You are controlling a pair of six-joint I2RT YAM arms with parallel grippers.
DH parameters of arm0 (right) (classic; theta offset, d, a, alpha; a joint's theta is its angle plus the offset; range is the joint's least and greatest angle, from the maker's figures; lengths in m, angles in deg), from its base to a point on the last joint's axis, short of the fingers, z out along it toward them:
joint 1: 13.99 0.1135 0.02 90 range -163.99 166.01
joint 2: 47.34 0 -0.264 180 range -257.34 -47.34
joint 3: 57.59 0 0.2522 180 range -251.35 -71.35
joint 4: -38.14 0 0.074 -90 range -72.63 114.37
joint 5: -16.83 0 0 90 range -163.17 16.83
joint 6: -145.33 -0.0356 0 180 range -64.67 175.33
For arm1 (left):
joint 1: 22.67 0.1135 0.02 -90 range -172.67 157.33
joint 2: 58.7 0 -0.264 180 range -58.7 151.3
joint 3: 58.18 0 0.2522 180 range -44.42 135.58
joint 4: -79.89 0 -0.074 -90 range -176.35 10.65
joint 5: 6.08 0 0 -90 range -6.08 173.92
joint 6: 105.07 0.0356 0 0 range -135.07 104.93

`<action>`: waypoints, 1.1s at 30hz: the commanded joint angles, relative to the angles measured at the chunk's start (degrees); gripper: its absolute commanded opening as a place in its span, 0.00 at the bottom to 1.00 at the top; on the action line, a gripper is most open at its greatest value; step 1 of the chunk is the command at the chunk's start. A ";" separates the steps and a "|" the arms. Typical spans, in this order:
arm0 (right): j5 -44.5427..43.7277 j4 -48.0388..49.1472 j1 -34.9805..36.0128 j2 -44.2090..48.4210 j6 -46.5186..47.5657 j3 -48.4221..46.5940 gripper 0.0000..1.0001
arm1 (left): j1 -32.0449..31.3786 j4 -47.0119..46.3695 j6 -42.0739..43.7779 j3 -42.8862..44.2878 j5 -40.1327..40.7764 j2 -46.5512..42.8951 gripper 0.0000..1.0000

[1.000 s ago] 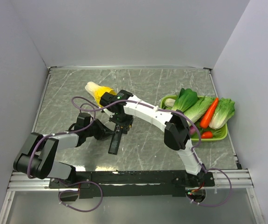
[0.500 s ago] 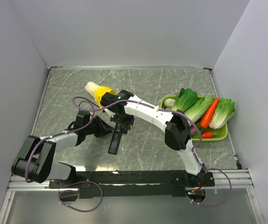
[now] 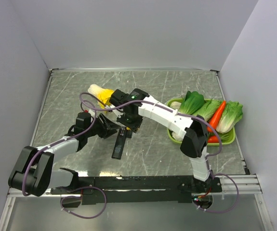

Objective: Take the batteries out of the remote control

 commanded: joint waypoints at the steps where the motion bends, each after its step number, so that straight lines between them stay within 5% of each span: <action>1: 5.42 -0.20 -0.34 4.87 1.23 0.95 0.00 | -0.08 -6.27 -1.14 1.10 -4.33 0.68 0.53; 11: 9.82 7.01 -0.16 7.86 0.79 5.60 0.00 | -3.07 -5.31 -1.23 2.77 -3.37 0.24 0.51; 15: 10.26 11.05 -0.34 9.53 -0.61 8.15 0.00 | -3.69 -5.31 -2.19 2.51 -2.92 0.50 0.31; 19: 13.15 15.09 -0.77 11.90 -0.88 11.58 0.00 | -3.77 -6.02 -3.25 2.33 -3.36 0.86 0.21; 25: 13.25 17.29 -1.83 12.52 -2.46 13.95 0.00 | -4.83 -0.57 -1.32 4.97 -1.09 0.33 0.50; 33: 14.21 22.29 -4.02 12.60 -8.61 16.50 0.00 | -5.09 0.40 -4.03 4.36 2.96 -3.18 0.54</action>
